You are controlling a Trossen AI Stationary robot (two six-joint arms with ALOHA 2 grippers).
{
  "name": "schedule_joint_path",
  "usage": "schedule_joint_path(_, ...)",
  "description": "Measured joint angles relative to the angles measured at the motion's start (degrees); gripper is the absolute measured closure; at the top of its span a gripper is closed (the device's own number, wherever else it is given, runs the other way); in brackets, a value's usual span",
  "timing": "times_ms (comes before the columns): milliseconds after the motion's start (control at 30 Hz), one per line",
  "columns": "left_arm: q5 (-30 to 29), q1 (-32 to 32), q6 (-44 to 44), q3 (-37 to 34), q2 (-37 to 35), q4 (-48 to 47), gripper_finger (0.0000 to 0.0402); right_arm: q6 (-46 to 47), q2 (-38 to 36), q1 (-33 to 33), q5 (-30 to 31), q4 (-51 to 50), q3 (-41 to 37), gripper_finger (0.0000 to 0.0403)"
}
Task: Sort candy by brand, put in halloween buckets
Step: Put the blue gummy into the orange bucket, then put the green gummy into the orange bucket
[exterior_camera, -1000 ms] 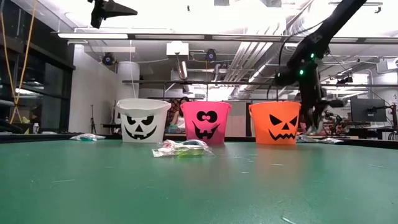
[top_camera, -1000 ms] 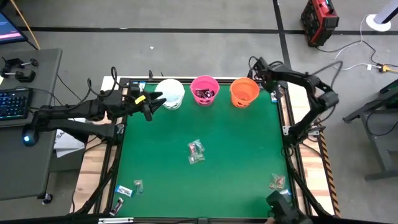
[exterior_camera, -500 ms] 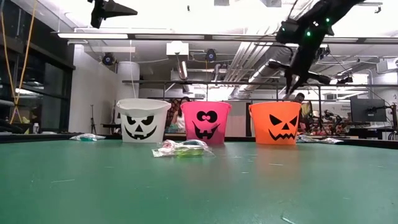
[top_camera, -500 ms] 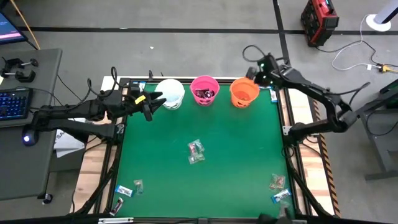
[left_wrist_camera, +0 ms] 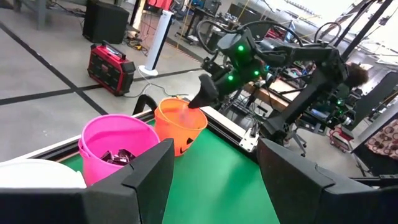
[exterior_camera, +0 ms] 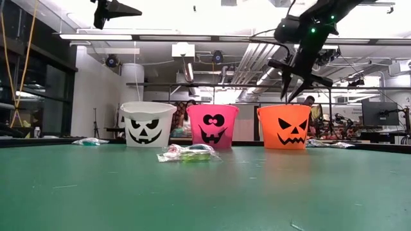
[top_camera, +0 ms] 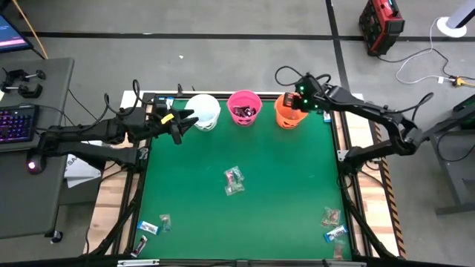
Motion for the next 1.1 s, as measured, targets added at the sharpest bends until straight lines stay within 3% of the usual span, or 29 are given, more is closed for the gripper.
schedule_joint_path(167, 0.02, 0.02, 0.02, 0.0, 0.0, 0.0, 0.0181, -2.29, -0.09, 2.36, -2.42, -0.15, 0.0, 0.0225)
schedule_joint_path(267, 0.02, 0.0, 0.02, 0.01, 0.0, 0.0, 0.0181, -4.71, -0.67, 3.88, -7.45, 0.25, 0.0, 0.019)
schedule_joint_path(433, 0.04, 0.0, 0.04, 0.02, 0.0, -0.48, 0.0181, -9.45, -4.38, 12.19, -19.48, -0.04, 0.02, 0.017)
schedule_joint_path(567, 0.18, 0.02, -0.45, 0.02, 0.02, -0.81, 0.0181, -7.63, -5.75, 24.56, -24.4, -8.64, 0.04, 0.017)
schedule_joint_path(700, 0.74, 0.0, -2.45, 0.02, 0.02, -0.79, 0.0181, 0.85, -4.9, 38.84, -22.4, -19.77, -0.8, 0.0169)
schedule_joint_path(767, 0.76, 0.01, -2.6, 0.02, 0.02, -0.8, 0.0181, 9.53, -4.36, 44.82, -25.01, -22.81, -3.46, 0.0169)
schedule_joint_path(900, 0.76, 0.0, -2.51, 0.02, 0.02, -0.77, 0.0181, 26.04, -4.11, 55.18, -33.68, -21.12, -12.28, 0.0169)
schedule_joint_path(1100, 0.76, 0.01, -2.45, 0.02, 0.02, -0.79, 0.0181, 42.13, -4.09, 64.12, -40.22, -13.39, -21.52, 0.0169)
